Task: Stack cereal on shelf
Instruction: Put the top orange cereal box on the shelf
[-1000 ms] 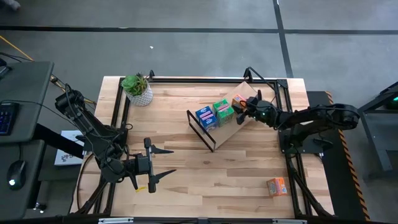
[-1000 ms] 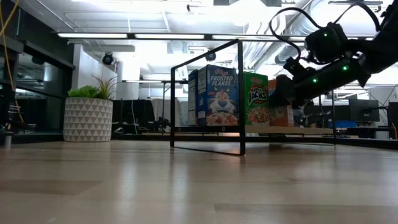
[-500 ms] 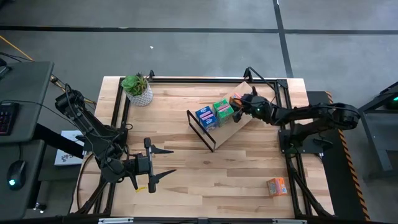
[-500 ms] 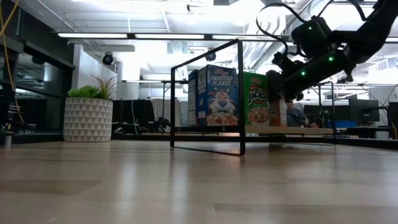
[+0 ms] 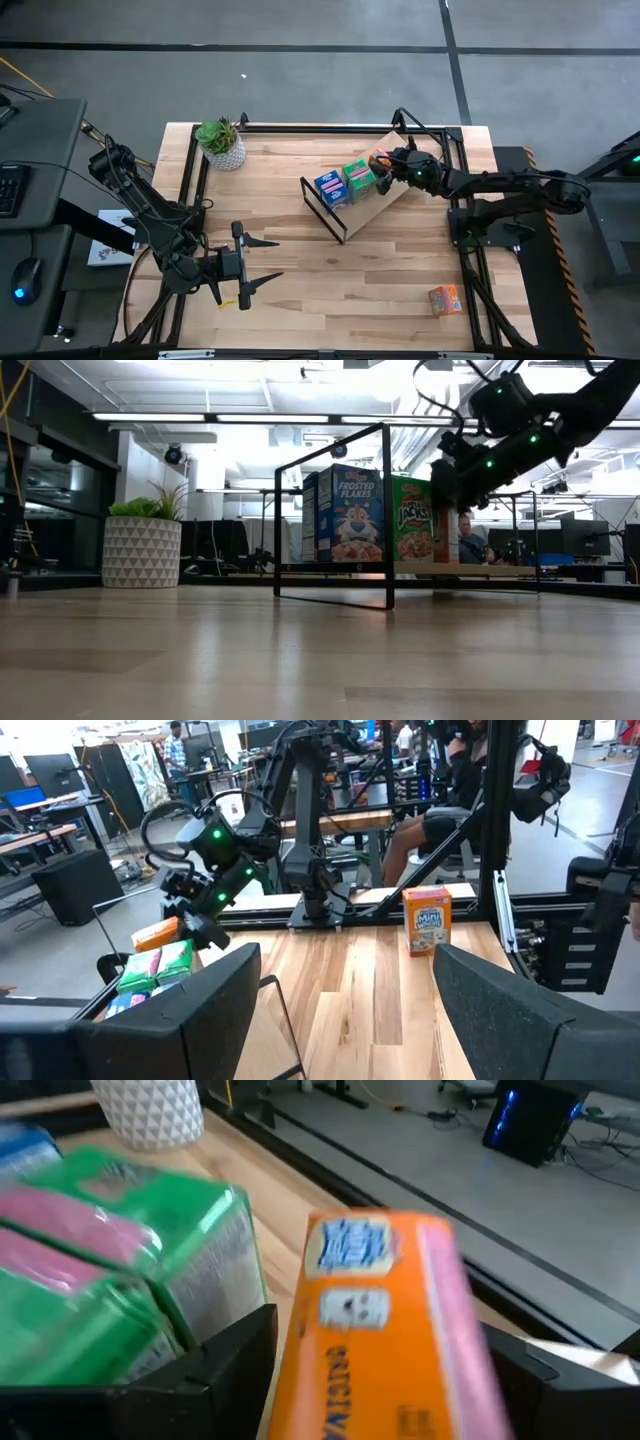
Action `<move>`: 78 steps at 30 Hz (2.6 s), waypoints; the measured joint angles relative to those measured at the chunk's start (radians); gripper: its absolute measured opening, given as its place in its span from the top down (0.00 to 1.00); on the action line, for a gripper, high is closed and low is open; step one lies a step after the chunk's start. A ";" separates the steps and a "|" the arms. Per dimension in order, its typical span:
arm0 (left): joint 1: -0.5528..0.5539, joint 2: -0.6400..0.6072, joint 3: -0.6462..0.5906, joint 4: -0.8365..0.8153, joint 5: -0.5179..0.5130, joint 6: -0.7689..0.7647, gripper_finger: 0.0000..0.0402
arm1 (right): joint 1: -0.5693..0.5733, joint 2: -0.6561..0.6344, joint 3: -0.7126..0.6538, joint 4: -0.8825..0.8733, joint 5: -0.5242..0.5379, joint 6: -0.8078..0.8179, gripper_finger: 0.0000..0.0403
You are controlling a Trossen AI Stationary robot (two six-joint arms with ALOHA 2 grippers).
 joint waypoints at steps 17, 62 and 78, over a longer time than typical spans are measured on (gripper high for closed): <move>0.000 0.000 0.000 -0.002 0.000 -0.001 0.28 | 0.000 -0.249 0.000 -0.015 -0.145 0.032 0.37; 0.085 0.000 0.000 -0.016 0.081 -0.042 0.28 | 0.268 -0.452 -0.375 0.120 0.116 0.163 1.00; 0.084 0.000 0.000 0.013 0.079 0.028 0.28 | 0.269 -0.159 -0.327 0.246 0.147 0.193 1.00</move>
